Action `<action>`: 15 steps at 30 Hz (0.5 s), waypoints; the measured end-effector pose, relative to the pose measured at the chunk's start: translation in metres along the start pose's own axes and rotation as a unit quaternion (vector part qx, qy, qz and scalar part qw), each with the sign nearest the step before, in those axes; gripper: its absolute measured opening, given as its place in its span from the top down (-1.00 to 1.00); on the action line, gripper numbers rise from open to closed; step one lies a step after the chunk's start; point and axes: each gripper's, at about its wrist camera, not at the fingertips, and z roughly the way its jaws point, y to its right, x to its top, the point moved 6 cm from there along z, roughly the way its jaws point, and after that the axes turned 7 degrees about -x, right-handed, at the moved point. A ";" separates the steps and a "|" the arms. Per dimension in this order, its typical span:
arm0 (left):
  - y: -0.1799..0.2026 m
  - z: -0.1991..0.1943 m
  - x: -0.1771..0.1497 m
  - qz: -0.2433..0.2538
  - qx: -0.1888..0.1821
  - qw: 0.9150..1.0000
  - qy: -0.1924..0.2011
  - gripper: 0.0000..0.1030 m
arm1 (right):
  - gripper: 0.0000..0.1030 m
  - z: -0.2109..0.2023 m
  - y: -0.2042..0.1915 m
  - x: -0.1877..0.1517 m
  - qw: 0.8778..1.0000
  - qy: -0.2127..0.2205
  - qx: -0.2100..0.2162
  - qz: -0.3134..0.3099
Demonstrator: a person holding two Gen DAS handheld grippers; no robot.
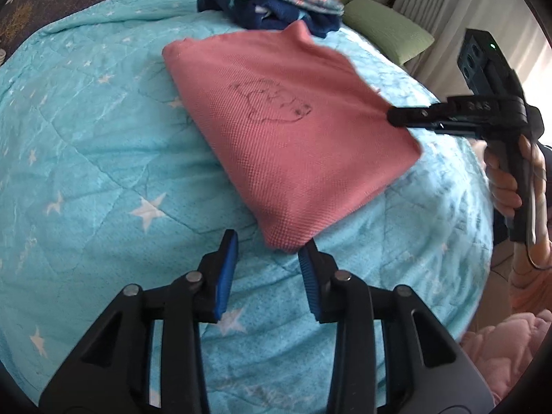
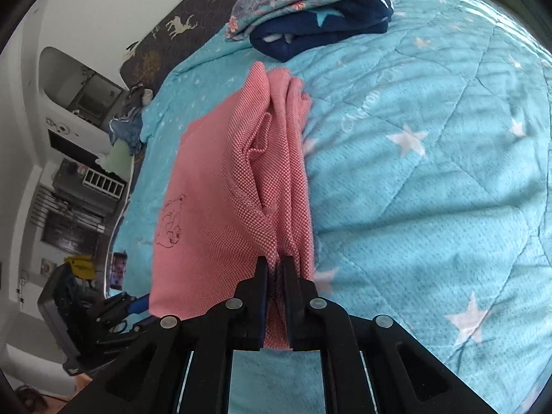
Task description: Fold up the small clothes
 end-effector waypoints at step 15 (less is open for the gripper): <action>-0.011 0.026 0.076 -0.050 -0.066 0.996 0.040 0.26 | 0.44 0.054 -0.034 0.092 0.999 0.008 -0.029 -0.031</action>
